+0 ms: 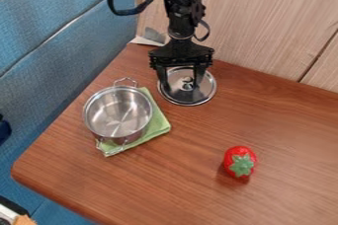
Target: Moved the lid from the left side of the table to the right side
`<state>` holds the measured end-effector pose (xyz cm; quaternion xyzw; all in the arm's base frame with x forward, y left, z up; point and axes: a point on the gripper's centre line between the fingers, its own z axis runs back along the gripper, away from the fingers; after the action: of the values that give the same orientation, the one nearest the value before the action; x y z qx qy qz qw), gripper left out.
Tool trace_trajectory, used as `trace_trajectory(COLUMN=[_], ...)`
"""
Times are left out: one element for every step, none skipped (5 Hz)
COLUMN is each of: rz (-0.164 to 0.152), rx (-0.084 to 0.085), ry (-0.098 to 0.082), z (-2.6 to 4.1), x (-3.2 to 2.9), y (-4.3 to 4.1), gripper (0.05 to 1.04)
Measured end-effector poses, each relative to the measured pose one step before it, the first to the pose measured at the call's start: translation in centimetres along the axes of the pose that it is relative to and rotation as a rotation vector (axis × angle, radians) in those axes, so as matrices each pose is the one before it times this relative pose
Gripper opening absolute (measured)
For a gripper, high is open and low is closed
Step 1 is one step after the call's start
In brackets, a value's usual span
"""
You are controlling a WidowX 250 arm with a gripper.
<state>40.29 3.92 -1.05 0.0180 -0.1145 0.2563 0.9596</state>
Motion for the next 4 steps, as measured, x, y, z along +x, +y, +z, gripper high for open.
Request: trace_trajectory(rz=[-0.0172, -0.0167, 0.001, 0.0135], rx=[0.0163, 0.0248, 0.0095, 0.0057], ry=[-0.0078, -0.0098, -0.0027, 0.0014], z=[-0.024, 0.059, 0.014, -0.024], x=[-0.195, -0.068, -0.109, -0.051], y=[-0.542, -0.065, -0.093, 0.1], gripper=[0.67, 0.37, 0.285, 0.285])
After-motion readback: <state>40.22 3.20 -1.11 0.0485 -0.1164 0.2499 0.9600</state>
